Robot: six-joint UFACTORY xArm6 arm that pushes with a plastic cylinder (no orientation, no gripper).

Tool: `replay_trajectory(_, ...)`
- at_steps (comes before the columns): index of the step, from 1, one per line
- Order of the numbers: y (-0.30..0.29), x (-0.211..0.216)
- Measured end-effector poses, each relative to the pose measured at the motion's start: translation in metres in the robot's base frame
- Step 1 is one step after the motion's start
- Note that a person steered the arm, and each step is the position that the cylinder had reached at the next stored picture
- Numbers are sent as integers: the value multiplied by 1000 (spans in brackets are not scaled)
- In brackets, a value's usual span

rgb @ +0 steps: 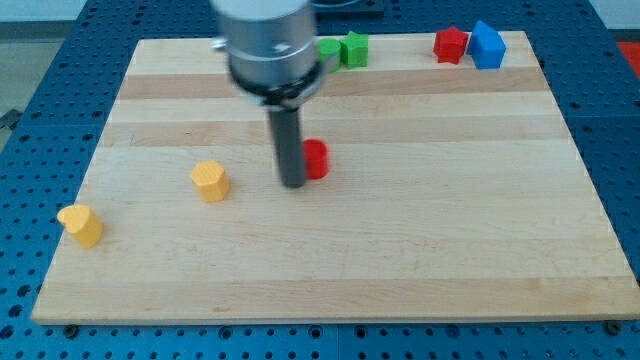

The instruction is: Push the red circle to the bottom of the red star

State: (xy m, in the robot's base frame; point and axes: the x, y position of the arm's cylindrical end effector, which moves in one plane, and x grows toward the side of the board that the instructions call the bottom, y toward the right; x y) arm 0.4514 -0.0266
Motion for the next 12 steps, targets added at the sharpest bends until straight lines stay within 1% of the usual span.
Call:
replay_trajectory(1, 32, -21)
replay_trajectory(2, 31, -21)
replay_trajectory(3, -15, -9)
replay_trajectory(4, -4, -32)
replay_trajectory(5, 52, -76)
replay_trajectory(6, 92, -96)
replay_trajectory(7, 32, -77)
replay_trajectory(8, 24, -33)
replay_trajectory(9, 63, -27)
replay_trajectory(11, 123, -97)
replay_trajectory(12, 123, -107)
